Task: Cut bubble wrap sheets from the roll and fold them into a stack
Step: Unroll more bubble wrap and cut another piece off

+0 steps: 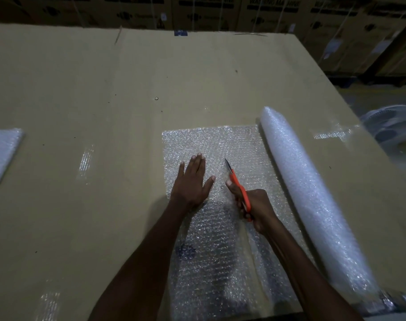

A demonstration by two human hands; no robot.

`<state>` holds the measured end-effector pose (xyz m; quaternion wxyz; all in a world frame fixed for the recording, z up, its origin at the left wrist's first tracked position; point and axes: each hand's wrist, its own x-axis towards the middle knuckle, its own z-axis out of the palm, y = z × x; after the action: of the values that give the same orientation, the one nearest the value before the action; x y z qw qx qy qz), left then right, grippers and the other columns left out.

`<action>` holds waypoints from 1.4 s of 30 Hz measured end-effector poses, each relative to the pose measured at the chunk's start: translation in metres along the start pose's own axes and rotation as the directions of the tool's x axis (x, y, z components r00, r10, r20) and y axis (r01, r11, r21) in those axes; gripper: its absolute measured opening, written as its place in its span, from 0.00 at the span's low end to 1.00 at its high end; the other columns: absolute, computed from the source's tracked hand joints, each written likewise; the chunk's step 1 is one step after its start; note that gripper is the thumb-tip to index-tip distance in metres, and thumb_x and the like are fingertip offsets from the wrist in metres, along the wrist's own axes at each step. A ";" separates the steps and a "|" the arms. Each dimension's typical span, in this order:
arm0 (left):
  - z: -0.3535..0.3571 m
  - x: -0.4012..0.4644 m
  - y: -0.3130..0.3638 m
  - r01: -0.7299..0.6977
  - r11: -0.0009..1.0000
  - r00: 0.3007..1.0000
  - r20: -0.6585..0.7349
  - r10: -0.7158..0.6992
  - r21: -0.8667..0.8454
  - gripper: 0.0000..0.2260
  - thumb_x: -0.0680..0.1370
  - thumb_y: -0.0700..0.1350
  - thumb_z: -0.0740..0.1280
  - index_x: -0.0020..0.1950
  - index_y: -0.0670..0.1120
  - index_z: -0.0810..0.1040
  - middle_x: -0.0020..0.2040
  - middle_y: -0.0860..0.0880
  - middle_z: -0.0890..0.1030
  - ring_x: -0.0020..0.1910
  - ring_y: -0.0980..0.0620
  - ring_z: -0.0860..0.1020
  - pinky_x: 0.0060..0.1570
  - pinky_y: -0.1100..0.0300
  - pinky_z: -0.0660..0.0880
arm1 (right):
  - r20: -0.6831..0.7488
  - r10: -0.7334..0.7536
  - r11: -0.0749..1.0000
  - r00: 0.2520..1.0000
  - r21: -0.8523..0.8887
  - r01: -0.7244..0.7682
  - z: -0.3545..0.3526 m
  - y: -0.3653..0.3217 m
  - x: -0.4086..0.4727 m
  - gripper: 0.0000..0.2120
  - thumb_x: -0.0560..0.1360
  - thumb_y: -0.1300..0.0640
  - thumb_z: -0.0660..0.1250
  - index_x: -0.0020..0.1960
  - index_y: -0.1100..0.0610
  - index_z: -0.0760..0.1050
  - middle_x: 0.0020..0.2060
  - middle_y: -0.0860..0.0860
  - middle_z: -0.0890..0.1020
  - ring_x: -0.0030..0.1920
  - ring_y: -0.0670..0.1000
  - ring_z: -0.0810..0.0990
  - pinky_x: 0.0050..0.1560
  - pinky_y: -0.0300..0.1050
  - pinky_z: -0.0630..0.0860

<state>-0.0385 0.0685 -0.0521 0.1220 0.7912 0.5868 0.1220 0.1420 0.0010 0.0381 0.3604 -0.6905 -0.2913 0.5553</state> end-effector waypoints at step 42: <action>-0.019 0.037 -0.010 0.075 0.960 0.969 -0.207 -0.134 -0.270 0.28 0.82 0.60 0.53 0.72 0.43 0.74 0.74 0.46 0.72 0.78 0.47 0.63 0.77 0.45 0.51 | 0.034 -0.008 1.000 0.999 -0.002 0.008 0.010 -0.011 0.021 0.25 0.68 0.41 0.80 0.26 0.58 0.75 0.24 0.56 0.73 0.21 0.49 0.67 0.25 0.38 0.61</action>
<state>-0.0431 0.1072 -0.0358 0.1642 0.7174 0.6168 0.2792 0.1369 0.0256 0.0344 0.3568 -0.6802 -0.3010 0.5651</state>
